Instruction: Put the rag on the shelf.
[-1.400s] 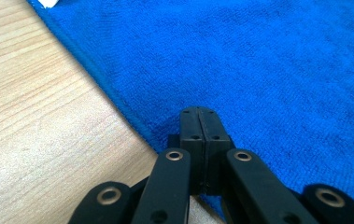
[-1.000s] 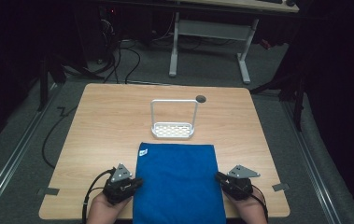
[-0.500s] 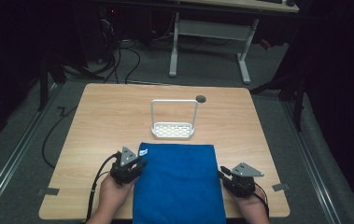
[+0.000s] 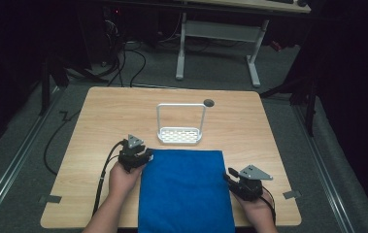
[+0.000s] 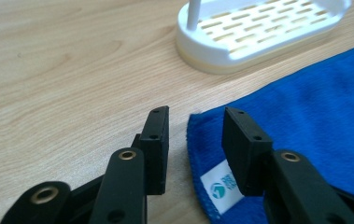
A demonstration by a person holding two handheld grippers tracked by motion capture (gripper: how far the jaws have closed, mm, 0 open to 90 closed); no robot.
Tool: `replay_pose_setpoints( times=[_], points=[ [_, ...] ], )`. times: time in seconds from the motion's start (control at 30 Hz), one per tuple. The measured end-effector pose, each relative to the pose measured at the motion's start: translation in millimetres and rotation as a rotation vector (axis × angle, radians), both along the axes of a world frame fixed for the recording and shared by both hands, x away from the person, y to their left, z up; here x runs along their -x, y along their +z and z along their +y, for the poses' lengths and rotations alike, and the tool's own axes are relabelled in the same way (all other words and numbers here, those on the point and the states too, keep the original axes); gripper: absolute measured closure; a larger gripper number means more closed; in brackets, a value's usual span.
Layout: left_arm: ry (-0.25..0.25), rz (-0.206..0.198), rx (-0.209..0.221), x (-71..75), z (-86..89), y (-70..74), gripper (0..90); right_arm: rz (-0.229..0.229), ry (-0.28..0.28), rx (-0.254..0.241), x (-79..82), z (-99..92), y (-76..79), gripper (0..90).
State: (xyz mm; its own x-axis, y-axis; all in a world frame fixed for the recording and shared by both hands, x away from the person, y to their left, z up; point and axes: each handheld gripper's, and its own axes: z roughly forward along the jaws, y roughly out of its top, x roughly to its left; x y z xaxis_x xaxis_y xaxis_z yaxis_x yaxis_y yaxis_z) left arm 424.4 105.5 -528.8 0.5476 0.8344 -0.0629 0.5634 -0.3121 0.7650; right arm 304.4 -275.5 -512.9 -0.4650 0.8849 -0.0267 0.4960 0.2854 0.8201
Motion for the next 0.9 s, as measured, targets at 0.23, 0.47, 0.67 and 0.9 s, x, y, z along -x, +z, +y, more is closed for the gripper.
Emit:
replay_pose_setpoints(
  times=[0.23,0.47,0.67,0.9],
  points=[
    [-0.002,0.019,0.024,-3.2,6.2,0.7,63.7,0.018,-0.095,0.012,-42.2,6.7,-1.0,63.3],
    [-0.024,0.063,0.013,-8.1,3.5,-1.1,62.5,0.068,-0.146,0.006,-75.9,5.2,-6.2,61.9],
    [-0.026,0.063,0.019,-8.6,0.3,-1.4,63.3,0.115,-0.151,-0.003,-97.9,9.4,-11.3,60.0],
    [-0.032,0.055,0.020,-6.7,-0.5,-2.4,70.1,0.135,-0.163,0.011,-101.3,13.9,-17.5,61.7]
  ],
)
